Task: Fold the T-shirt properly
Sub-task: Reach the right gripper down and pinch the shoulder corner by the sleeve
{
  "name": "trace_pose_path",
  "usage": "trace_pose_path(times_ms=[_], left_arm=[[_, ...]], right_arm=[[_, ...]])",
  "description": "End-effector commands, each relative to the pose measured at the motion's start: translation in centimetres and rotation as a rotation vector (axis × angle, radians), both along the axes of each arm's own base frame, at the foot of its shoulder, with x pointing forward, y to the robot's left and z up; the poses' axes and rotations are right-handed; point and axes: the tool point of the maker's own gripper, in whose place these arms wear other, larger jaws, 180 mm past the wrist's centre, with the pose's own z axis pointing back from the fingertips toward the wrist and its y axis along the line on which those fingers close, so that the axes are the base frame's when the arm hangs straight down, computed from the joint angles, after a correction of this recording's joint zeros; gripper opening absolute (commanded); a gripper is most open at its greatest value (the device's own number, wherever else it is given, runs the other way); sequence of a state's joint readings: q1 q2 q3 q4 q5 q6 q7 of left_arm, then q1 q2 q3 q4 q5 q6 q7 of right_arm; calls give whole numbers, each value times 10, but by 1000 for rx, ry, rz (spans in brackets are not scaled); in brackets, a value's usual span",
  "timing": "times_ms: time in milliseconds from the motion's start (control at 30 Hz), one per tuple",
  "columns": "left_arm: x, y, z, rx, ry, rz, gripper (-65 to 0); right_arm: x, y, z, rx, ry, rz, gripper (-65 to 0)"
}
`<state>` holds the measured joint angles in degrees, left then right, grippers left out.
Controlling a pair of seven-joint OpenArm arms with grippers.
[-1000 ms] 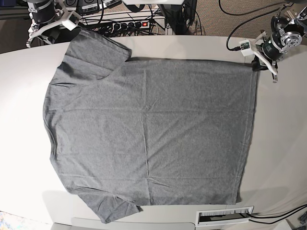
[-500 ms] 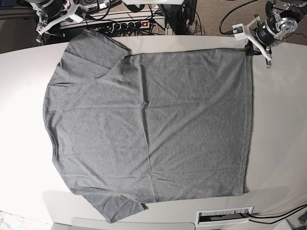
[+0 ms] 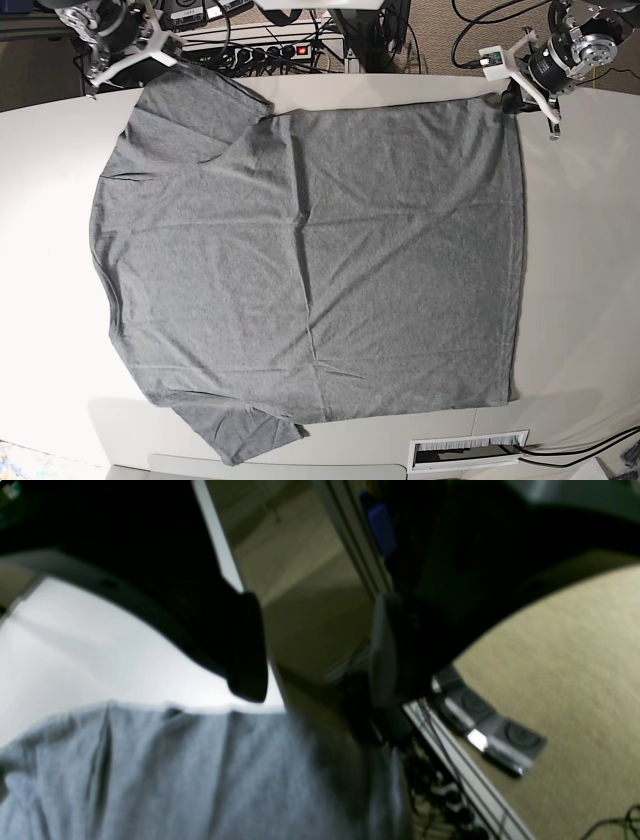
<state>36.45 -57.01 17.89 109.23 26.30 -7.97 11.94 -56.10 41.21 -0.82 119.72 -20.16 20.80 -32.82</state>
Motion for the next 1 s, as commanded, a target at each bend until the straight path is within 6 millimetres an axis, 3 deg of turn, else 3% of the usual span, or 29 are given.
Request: trace_pose_path(times_ms=[0, 167, 467, 833, 967], left_arm=[[-6, 0, 0, 0, 26, -17, -650], [-6, 0, -1, 0, 26, -16, -650], [-6, 0, -1, 0, 27, -17, -650], [-6, 0, -1, 0, 26, -17, -650], [-6, 0, -1, 1, 26, -17, -650]], right_arm=[[5, 2, 1, -3, -15, 12, -313], [12, 4, -6, -76, -16, 38, -313], [30, 4, 0, -78, -72, 32, -314], [32, 9, 0, -54, -82, 45, -317], [31, 8, -1, -59, -78, 40, -434]])
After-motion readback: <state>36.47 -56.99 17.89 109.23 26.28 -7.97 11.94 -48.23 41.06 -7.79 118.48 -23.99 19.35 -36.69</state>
